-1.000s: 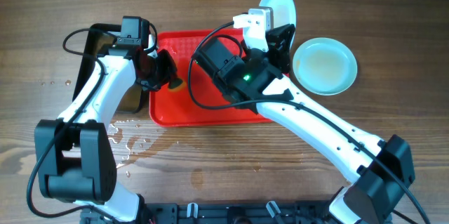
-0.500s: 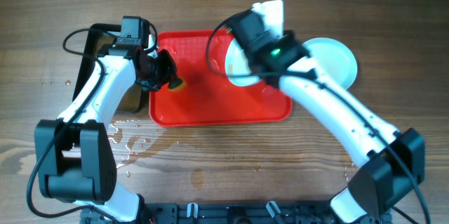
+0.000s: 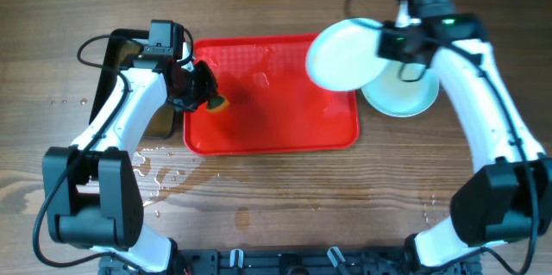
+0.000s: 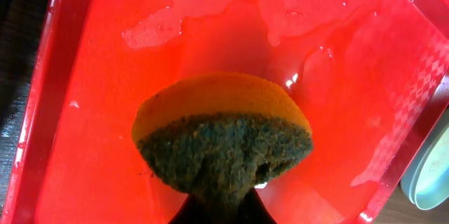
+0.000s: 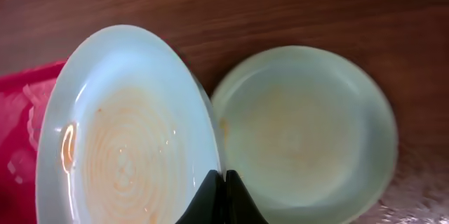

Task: Clean dirty plates on tray and stack at the side
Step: 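Lower the plate onto the stack right of the tray and release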

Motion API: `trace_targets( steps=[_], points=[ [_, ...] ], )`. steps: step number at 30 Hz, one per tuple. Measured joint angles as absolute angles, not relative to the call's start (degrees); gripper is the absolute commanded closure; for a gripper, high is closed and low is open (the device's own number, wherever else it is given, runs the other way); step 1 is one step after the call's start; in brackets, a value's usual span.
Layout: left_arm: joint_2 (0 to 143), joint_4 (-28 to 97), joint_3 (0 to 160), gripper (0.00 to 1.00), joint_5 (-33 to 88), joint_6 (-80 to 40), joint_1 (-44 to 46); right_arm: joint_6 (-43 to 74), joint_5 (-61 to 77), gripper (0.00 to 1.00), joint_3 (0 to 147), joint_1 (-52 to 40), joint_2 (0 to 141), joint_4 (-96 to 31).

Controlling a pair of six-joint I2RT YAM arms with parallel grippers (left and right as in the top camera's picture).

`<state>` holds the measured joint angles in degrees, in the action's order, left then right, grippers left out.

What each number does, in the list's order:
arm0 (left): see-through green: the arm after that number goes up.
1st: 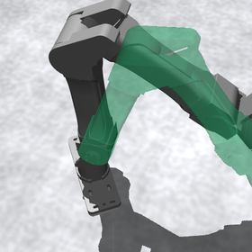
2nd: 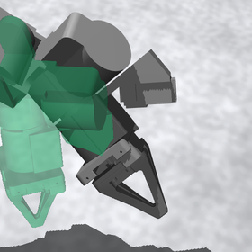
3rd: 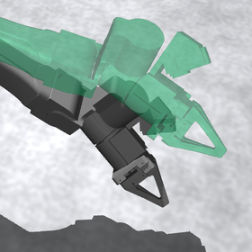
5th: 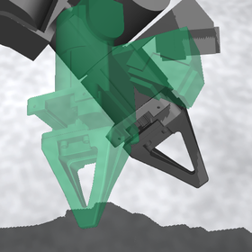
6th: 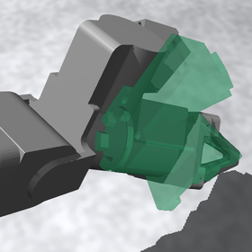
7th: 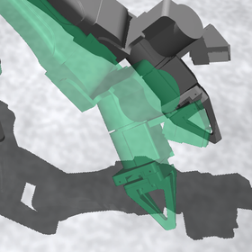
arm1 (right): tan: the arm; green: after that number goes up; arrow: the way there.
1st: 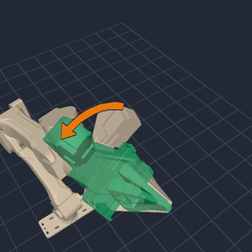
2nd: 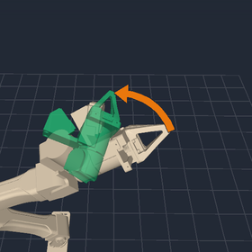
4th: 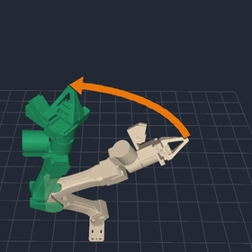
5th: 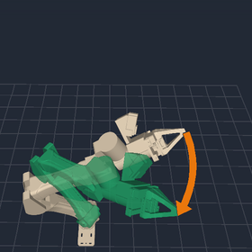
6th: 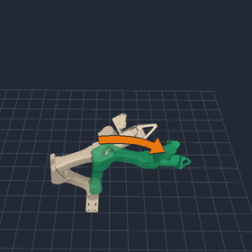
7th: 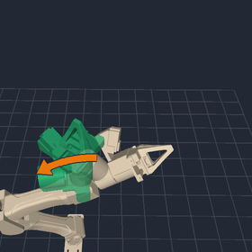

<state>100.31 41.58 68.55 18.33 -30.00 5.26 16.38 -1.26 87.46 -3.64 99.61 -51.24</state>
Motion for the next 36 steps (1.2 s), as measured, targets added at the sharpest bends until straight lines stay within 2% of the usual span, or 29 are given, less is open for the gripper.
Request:
trace_targets(
  steps=[6, 11, 18, 26, 29, 33, 36],
  points=[
    [100.31, 41.58, 68.55, 0.96, 18.24, -30.02, 5.26, 19.27, -1.98, 0.96, 86.28, 5.52, 99.61, -49.28],
    [100.31, 41.54, 68.55, 0.96, 18.24, -30.00, 5.26, 21.23, -2.72, 0.96, 79.00, 9.78, 99.61, -44.53],
    [100.31, 41.56, 68.55, 0.96, 18.24, -30.00, 5.26, 24.62, -3.51, 0.96, 67.79, 11.31, 99.61, -37.91],
    [100.31, 41.56, 68.55, 0.96, 18.24, -30.00, 5.23, 25.65, -3.20, 0.94, 66.02, 11.31, 99.63, -38.22],
    [100.31, 41.56, 68.55, 0.96, 18.24, -30.00, 5.23, 25.36, -2.35, 0.85, 66.02, 11.31, 99.63, -39.18],
    [100.31, 41.54, 68.55, 0.96, 18.24, -30.02, 5.23, 24.51, -1.30, 0.46, 66.37, 11.31, 99.63, -41.56],
    [100.31, 41.28, 68.55, 0.96, 18.24, -30.02, 5.23, 23.73, -0.97, 0.44, 67.61, 11.31, 99.61, -43.53]
  ],
)
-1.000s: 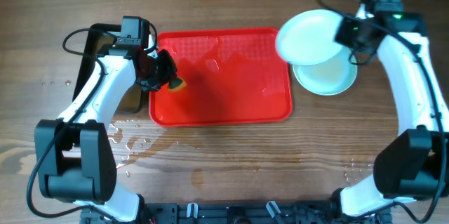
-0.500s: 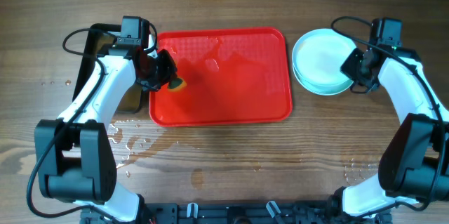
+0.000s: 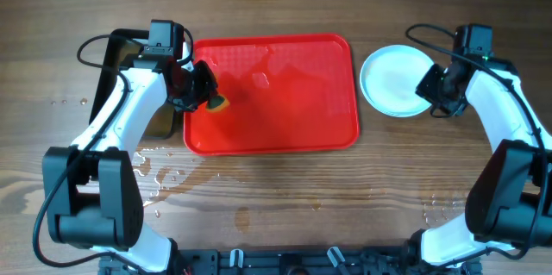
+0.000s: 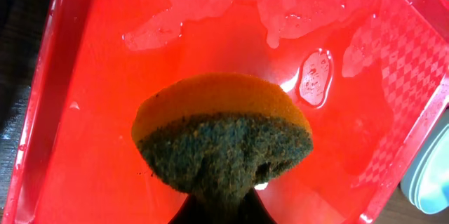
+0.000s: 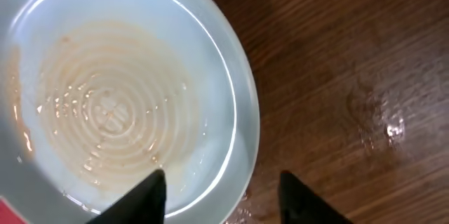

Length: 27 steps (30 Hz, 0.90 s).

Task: Clean dirty plates on tray and stack at the side
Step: 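Lower the plate onto the stack right of the tray and release, then move the sponge with the left gripper into the black basin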

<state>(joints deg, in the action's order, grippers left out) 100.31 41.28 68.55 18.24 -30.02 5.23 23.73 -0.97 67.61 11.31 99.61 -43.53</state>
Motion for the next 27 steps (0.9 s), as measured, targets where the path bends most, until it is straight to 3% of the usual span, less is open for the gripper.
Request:
trace_targets(
  steps=[6, 12, 27],
  points=[
    [100.31, 41.04, 68.55, 0.96, 17.54, -29.52, 5.13, 21.21, 5.02, 0.33, 71.92, 11.31, 98.45, -45.89],
    [100.20, 41.63, 69.45, 0.96, 14.06, -27.64, 2.48, 18.17, 14.39, 0.28, 74.98, 9.10, 95.81, -44.58],
    [100.05, 35.62, 69.63, 0.94, 1.28, -16.25, -6.57, 16.25, 12.12, 0.22, 75.11, -13.15, 95.88, -34.28]
  ],
)
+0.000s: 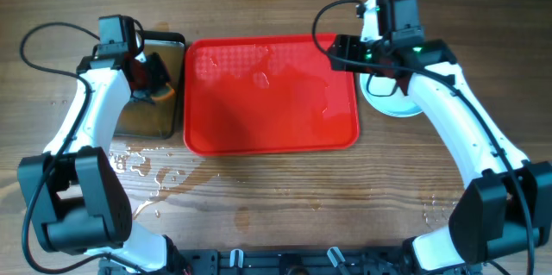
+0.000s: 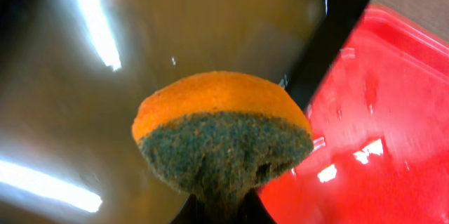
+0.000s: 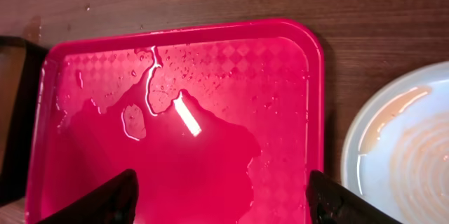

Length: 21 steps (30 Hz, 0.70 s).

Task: Clean dirty plates on tray and stack at the side
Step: 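Move the sponge with the left gripper into the black basin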

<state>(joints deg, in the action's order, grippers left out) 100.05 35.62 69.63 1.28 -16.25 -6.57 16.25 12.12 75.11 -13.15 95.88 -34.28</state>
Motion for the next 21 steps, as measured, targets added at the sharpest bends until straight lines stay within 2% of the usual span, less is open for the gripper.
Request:
trace_targets(
  steps=[2, 5, 7, 10, 12, 21],
  points=[
    [100.05, 33.71, 69.63, 0.91, -0.08, -15.00, -6.96, 16.38, 11.29, 0.21, 75.11, -14.24, 96.57, -34.20],
    [100.33, 32.53, 69.63, 0.74, -1.26, -13.43, -7.60, 16.38, 10.66, 0.21, 75.11, -14.72, 97.78, -34.22],
    [100.82, 32.25, 69.63, 0.69, -1.83, -12.36, -8.03, 16.38, 10.22, 0.21, 75.11, -14.70, 98.32, -34.20],
    [101.60, 32.10, 69.63, 0.53, -2.33, -12.12, -8.38, 16.38, 10.00, 0.21, 75.11, -14.66, 98.50, -33.95],
    [101.69, 32.10, 69.63, 0.47, -2.37, -11.66, -8.38, 16.38, 10.00, 0.21, 75.11, -14.66, 98.50, -33.76],
    [101.69, 33.76, 69.67, 0.30, -2.37, -11.29, -8.38, 16.14, 10.00, 0.19, 75.11, -14.66, 98.50, -33.78]
  ],
)
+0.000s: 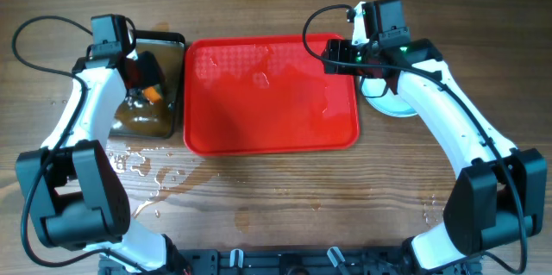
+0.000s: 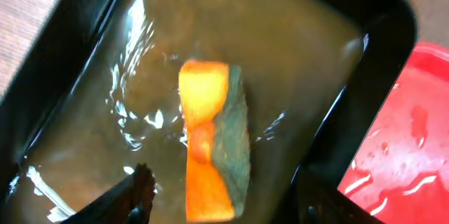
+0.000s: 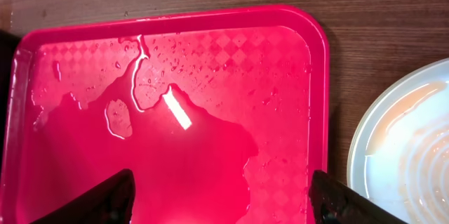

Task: Clean dirty plates on tray and stack at the side
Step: 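Move the sponge with the left gripper into the black basin, then lower the sponge into the basin water and release it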

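The red tray lies wet and bare of plates in the middle of the table. The pale plates sit stacked on the wood just right of it, partly under my right arm; the top plate shows faint orange rings. An orange and green sponge floats in the black tub of murky water. My left gripper hangs open just over the sponge. My right gripper is open above the tray's right end.
The black tub stands against the tray's left edge. Spilled water lies on the wood in front of the tub. A few drops mark the table at the front right.
My left gripper has opened and let the sponge go into the tub's water. My right gripper stays open over the tray's right end, barely shifted.
My left gripper held the sponge over the tray's left end while my right carried a plate toward the one beside the tray. Then the right stood open over the stacked plates. Later the sponge was over the tub and the right gripper over the tray. Now the sponge floats free.
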Motion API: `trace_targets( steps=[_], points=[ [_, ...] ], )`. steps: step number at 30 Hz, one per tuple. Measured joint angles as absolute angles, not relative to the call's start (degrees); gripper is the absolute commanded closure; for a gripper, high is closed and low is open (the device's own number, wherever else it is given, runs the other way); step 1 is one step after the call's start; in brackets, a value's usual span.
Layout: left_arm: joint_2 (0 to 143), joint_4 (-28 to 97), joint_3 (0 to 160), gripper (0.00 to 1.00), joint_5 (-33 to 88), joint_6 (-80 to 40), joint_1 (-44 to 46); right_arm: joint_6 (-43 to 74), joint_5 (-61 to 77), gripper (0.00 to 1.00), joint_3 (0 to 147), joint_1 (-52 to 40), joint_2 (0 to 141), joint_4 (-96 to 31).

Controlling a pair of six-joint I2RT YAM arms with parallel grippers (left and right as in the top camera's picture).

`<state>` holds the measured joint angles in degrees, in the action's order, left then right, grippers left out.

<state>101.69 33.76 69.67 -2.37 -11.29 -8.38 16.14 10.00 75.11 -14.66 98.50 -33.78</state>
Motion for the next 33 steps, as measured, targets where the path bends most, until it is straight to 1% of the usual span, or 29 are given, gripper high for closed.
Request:
trace_targets(
  steps=[3, 5, 6, 7, 8, 9, 10, 11, 13, 14, 17, 25, 33],
  points=[
    [100.90, 38.44, 70.13, 0.25, -2.35, -11.22, -8.38, 15.49, 10.02, 0.19, 75.11, -14.66, 98.50, -33.78],
    [99.22, 41.41, 71.00, 0.24, -2.31, -11.22, -8.36, 15.05, 10.09, 0.19, 75.11, -14.66, 98.48, -33.78],
    [98.08, 42.59, 71.55, 0.25, -2.31, -11.20, -8.27, 14.85, 10.17, 0.19, 75.11, -14.66, 98.45, -33.78],
    [96.14, 43.70, 72.34, 0.29, -2.28, -11.20, -8.19, 14.81, 10.26, 0.19, 75.11, -14.66, 98.37, -33.78],
    [94.41, 44.21, 72.86, 0.38, -2.31, -11.20, -8.10, 14.81, 10.28, 0.19, 75.11, -14.66, 98.24, -33.80],
    [91.83, 44.56, 73.56, 0.45, -2.28, -11.31, -7.92, 14.79, 10.33, 0.19, 75.11, -14.66, 98.00, -33.80],
    [89.03, 44.66, 74.15, 0.64, -2.28, -11.11, -7.75, 14.76, 10.37, 0.19, 75.11, -14.66, 97.49, -33.80],
    [86.98, 44.64, 74.56, 0.79, -2.28, -11.68, -7.53, 14.63, 10.46, 0.19, 75.11, -14.66, 96.86, -33.80],
    [83.37, 44.58, 75.42, 0.93, -2.28, -12.05, -7.27, 14.63, 10.46, 0.18, 75.11, -14.66, 95.66, -33.78],
    [82.41, 44.53, 75.68, 0.96, -2.31, -12.08, -7.18, 14.63, 10.46, 0.18, 75.11, -14.66, 94.96, -33.78],
    [82.52, 43.99, 75.94, 0.96, -2.28, -12.36, -7.14, 14.61, 10.46, 0.18, 75.11, -14.66, 94.06, -33.78],
    [95.92, 42.61, 75.90, 0.96, -1.39, -12.34, -7.11, 14.63, 10.46, 0.18, 75.11, -14.66, 94.06, -33.80],
    [105.19, 41.78, 75.85, 0.96, 0.51, -12.34, -7.11, 14.52, 10.44, 0.17, 75.11, -14.66, 94.06, -33.80]
  ],
)
